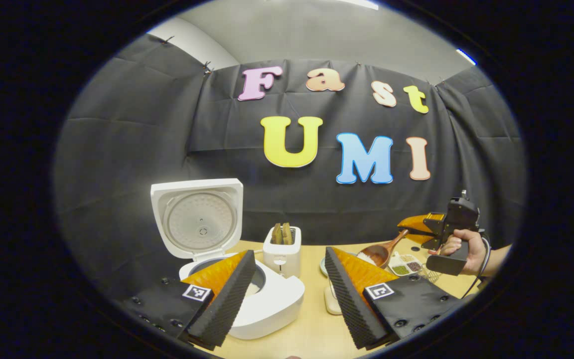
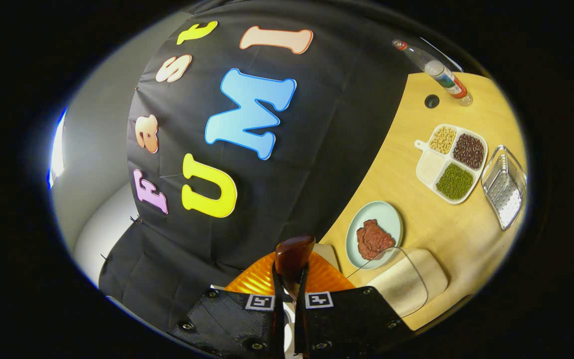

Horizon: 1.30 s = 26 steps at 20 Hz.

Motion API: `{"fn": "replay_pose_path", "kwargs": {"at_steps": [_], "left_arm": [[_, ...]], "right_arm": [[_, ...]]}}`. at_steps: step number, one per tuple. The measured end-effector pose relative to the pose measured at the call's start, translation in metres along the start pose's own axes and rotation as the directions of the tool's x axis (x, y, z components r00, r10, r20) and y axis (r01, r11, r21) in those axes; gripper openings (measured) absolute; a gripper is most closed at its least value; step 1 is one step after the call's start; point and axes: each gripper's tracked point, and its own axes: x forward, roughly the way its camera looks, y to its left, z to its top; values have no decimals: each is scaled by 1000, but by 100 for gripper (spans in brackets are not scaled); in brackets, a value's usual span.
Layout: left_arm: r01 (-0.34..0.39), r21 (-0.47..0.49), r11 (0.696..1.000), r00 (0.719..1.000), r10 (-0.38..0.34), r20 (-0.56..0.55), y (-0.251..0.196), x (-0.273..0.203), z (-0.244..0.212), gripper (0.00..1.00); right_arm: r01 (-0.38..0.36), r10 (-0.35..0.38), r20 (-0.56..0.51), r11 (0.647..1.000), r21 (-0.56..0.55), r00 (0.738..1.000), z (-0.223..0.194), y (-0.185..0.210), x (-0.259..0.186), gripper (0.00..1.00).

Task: Close the left gripper, press the button to open the rice cooker; take a wooden spoon from the chopstick holder with the right hand, scoop a spoonful of rice and pour it into the rice cooker, then put the wooden spoon back into the chopstick holder.

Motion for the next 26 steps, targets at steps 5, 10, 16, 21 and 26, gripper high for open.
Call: {"fn": "replay_pose_path", "kwargs": {"at_steps": [5, 10, 16, 21, 26], "left_arm": [[-40, -10, 999, 999, 40, 2, 23, -9, 0, 96], [-59, -17, 998, 998, 59, 9, 43, -11, 3, 95], [-62, -26, 998, 998, 62, 11, 59, -11, 0, 96], [-49, -10, 999, 999, 49, 13, 70, -12, -2, 98], [-16, -7, 1000, 1000, 17, 7, 75, -13, -9, 98]], "right_arm": [[-39, 41, -55, 999, 29, 998, -29, 32, 15, 8], [-73, 78, -99, 996, 49, 992, -56, 58, 33, 8], [-91, 97, -138, 995, 45, 986, -87, 81, 49, 8], [-111, 119, -159, 992, 58, 980, -113, 94, 71, 8], [-129, 134, -192, 991, 37, 972, -136, 108, 91, 8]]}}
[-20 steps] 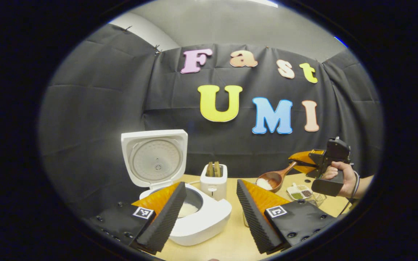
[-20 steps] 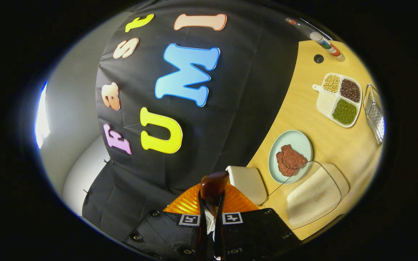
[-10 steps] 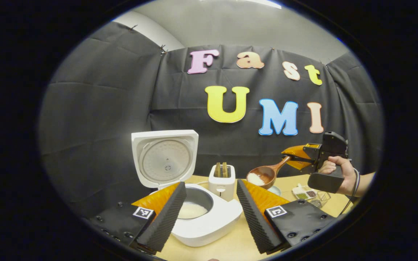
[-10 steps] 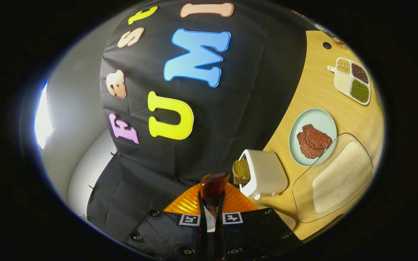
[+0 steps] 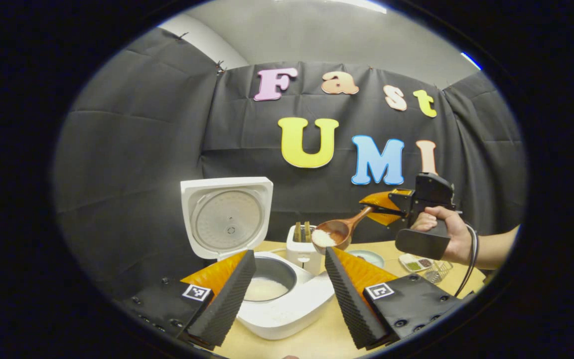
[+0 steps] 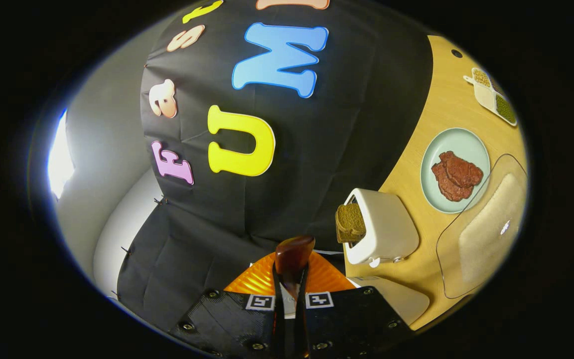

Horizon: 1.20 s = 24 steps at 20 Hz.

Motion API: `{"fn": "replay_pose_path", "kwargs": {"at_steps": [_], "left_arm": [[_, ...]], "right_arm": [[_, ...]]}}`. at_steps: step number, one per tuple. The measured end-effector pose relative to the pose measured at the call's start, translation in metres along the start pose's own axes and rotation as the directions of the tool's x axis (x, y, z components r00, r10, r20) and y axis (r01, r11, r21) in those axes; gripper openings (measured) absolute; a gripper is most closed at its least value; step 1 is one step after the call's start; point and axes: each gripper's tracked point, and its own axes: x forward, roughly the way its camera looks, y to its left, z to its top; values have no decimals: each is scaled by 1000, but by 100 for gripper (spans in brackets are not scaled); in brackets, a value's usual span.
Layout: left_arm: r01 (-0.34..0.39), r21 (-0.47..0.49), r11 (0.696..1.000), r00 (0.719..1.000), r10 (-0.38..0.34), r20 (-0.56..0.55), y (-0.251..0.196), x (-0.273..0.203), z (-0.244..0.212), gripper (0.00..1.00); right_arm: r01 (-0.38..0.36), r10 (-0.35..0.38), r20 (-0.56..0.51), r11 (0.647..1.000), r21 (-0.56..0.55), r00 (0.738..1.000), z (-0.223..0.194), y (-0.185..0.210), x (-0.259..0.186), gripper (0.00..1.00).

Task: Close the left gripper, press the button to open the rice cooker; take a wooden spoon from the chopstick holder with the right hand, scoop a spoonful of rice and pour it into the rice cooker, then put the wooden spoon back into the chopstick holder.

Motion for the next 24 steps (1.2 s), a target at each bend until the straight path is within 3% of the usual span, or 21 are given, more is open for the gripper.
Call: {"fn": "replay_pose_path", "kwargs": {"at_steps": [11, 16, 21, 24], "left_arm": [[-7, 8, 1000, 1000, 7, -3, 11, -1, -4, 98], [-4, 5, 1000, 1000, 4, -5, 13, -3, -7, 98], [-32, -3, 999, 999, 32, -12, 22, -8, -13, 98], [-51, -10, 999, 999, 51, -13, 30, -11, -13, 98]], "right_arm": [[4, -14, -96, 995, -97, 995, -38, 14, 44, 8], [7, -38, -150, 980, -200, 988, -62, 19, 68, 8], [11, -82, -192, 940, -342, 978, -91, 15, 89, 8], [3, -110, -215, 895, -446, 970, -107, 12, 98, 8]]}}
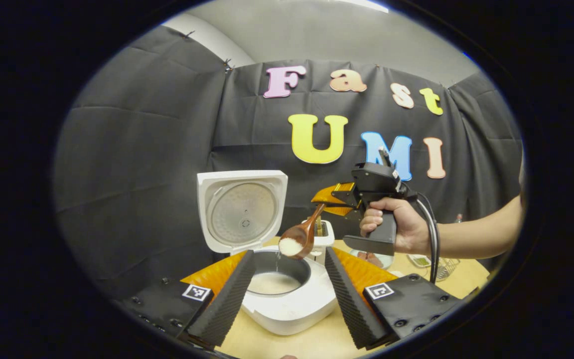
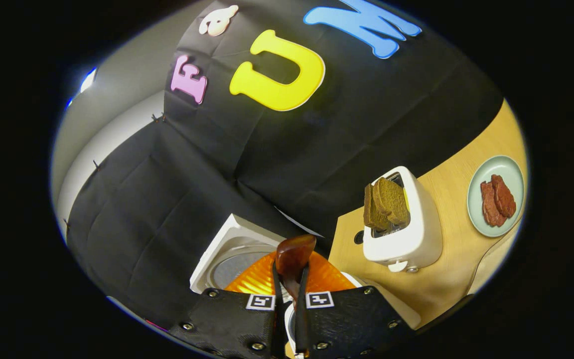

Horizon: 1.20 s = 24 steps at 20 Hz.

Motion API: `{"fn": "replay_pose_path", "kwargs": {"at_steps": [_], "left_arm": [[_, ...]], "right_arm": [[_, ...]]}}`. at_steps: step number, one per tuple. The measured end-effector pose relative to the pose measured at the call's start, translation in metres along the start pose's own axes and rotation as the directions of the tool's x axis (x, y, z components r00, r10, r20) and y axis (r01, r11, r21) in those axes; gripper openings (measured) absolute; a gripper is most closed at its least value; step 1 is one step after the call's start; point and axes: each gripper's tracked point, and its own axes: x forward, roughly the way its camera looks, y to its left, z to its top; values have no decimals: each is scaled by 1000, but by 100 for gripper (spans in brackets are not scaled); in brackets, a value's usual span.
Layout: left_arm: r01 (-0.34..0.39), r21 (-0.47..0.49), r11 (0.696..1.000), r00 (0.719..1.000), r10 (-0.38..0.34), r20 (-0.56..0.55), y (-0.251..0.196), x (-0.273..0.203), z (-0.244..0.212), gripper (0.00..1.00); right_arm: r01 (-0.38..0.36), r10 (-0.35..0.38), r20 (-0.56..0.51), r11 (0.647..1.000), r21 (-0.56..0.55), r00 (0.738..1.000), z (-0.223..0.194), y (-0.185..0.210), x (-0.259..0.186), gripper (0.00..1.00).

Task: Close the left gripper, press the button to open the rice cooker; take a wooden spoon from the chopstick holder with the right hand, scoop a spoonful of rice and pour it into the rice cooker, then put the wooden spoon back into the chopstick holder.

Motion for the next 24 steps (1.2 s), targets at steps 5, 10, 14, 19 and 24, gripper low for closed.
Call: {"fn": "replay_pose_path", "kwargs": {"at_steps": [5, 10, 14, 19, 24], "left_arm": [[-13, -20, 1000, 1000, 12, -5, 3, -8, -8, 98], [-26, -23, 999, 1000, 26, -10, 6, -12, -13, 96], [-42, -4, 999, 999, 42, -9, 12, -17, -13, 96], [-48, 2, 999, 999, 48, -7, 14, -21, -15, 96], [-73, -19, 997, 997, 73, -2, 18, -25, -15, 96]], "right_arm": [[10, -19, -32, 970, -244, 999, -16, 11, 15, 8], [-16, 0, -42, 922, -386, 999, -23, 37, 22, 8], [-31, 7, -48, 861, -508, 999, -30, 54, 26, 8], [-59, 2, -82, 710, -701, 997, -49, 74, 27, 8], [-129, 25, -135, 500, -856, 991, -81, 93, 23, 8]]}}
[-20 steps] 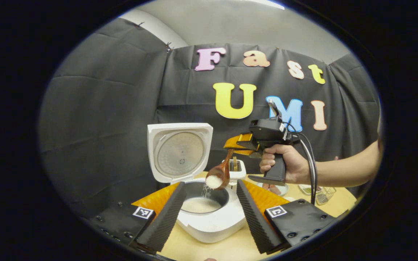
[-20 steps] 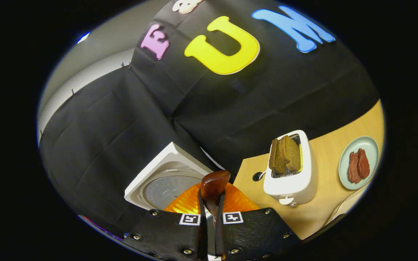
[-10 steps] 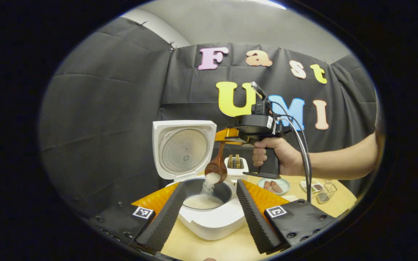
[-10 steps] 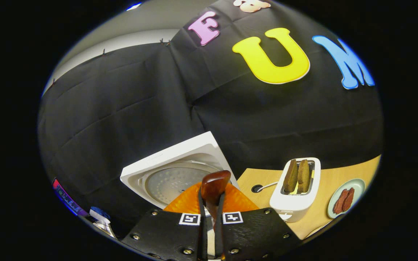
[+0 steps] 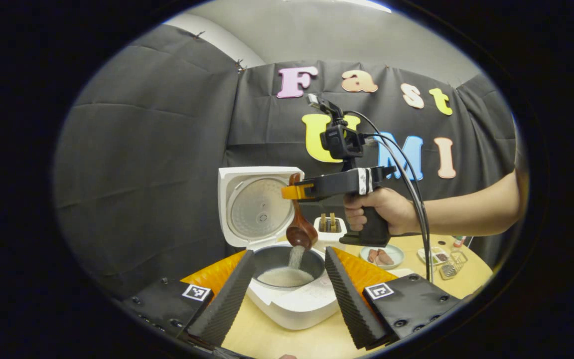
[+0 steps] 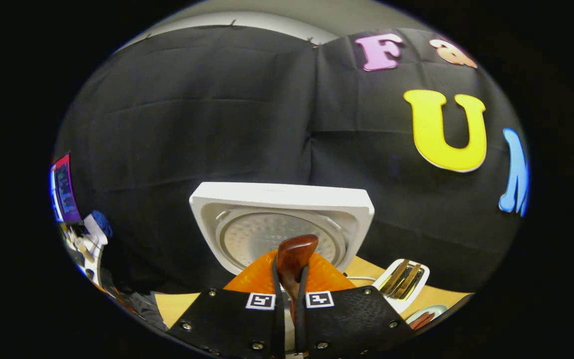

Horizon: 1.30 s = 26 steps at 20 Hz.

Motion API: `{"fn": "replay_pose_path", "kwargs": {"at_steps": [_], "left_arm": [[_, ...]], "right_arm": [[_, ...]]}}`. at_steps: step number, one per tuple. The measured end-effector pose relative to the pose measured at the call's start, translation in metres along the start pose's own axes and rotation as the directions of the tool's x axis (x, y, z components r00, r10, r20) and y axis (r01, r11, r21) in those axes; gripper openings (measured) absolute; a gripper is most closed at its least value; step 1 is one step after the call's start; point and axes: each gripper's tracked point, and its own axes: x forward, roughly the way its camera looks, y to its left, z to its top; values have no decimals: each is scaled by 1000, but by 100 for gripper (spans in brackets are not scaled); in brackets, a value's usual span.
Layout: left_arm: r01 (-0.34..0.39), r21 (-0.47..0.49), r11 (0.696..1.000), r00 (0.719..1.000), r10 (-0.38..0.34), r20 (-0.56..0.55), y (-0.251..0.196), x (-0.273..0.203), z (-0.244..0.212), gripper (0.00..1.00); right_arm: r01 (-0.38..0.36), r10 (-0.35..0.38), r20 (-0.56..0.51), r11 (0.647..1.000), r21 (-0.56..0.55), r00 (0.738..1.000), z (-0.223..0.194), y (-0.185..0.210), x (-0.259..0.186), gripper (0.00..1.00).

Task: Close the left gripper, press the button to open the rice cooker; take a wooden spoon from the chopstick holder with the right hand, scoop a spoonful of rice and pour it into the rice cooker, then put the wooden spoon back into the chopstick holder.

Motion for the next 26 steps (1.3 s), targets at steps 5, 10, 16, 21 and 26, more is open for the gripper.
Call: {"fn": "replay_pose_path", "kwargs": {"at_steps": [5, 10, 16, 21, 26], "left_arm": [[-7, 0, 1000, 1000, 7, -1, 3, -9, -1, 96], [4, 1, 1000, 1000, -4, 9, -1, -3, 10, 96], [69, -19, 997, 997, -69, 16, -19, 8, 15, 98], [149, -58, 987, 989, -148, 20, -48, 18, 18, 96], [239, -49, 970, 971, -238, 24, -88, 33, 21, 98]], "right_arm": [[-6, 9, 16, 985, -171, 1000, 8, 1, -2, 8], [13, -14, 59, 1000, 9, 998, 20, -18, -19, 8], [23, -67, 75, 878, 478, 995, 21, -86, -63, 8], [50, -162, 85, 684, 728, 983, -2, -142, -131, 8], [62, -284, 86, 474, 878, 955, -33, -199, -204, 8]]}}
